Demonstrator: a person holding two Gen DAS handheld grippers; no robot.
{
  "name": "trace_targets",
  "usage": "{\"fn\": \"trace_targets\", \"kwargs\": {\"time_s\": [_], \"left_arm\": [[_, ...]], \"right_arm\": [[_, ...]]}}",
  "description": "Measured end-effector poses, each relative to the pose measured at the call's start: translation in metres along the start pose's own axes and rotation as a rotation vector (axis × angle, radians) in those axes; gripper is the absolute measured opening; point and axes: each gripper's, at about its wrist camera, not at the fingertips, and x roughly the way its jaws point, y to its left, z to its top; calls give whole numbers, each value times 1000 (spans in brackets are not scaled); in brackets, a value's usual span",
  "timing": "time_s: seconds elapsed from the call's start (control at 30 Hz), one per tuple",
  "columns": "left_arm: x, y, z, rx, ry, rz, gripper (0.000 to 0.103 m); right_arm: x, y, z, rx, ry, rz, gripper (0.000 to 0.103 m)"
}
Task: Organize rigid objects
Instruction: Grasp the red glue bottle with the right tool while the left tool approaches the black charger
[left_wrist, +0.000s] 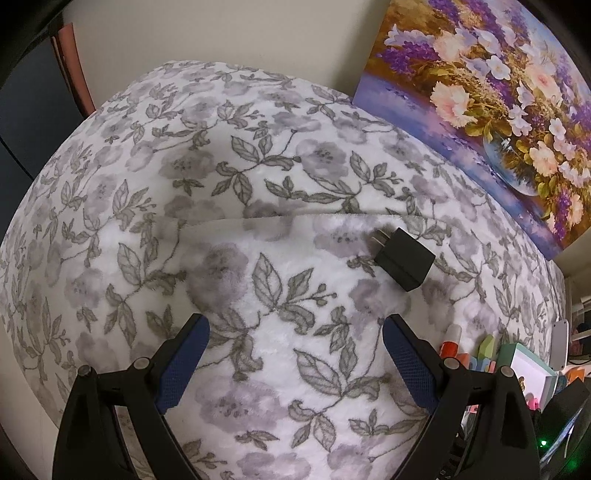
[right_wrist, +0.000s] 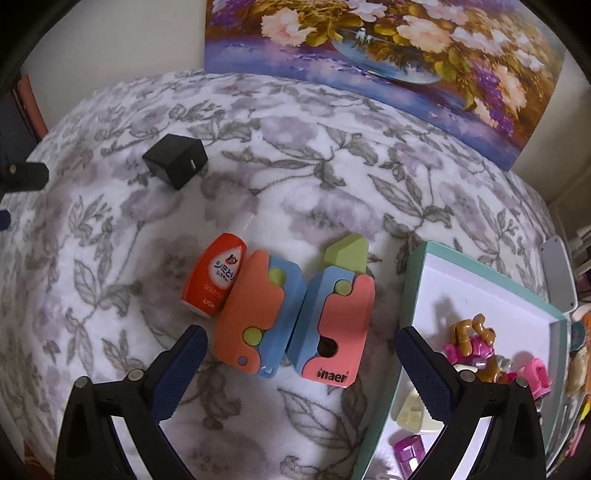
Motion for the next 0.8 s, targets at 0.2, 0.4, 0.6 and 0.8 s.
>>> {"fn": "trace_targets", "kwargs": {"time_s": [0.2,0.4,0.6,0.8], "left_arm": [[12,-3,-2,12,26,-8,95],[26,-4,-3,22,59,-20,95],[31,4,0,0,58,-15,95],[43,11,4,-25,74,-14,95]], "right_arm": [[7,8,0,-31,5,-27,103],[10,21,7,-80,-23,-54,103],[16,37,18,-152,-62,-87,103],[29,43,35,-120,-78,-21,103]]}}
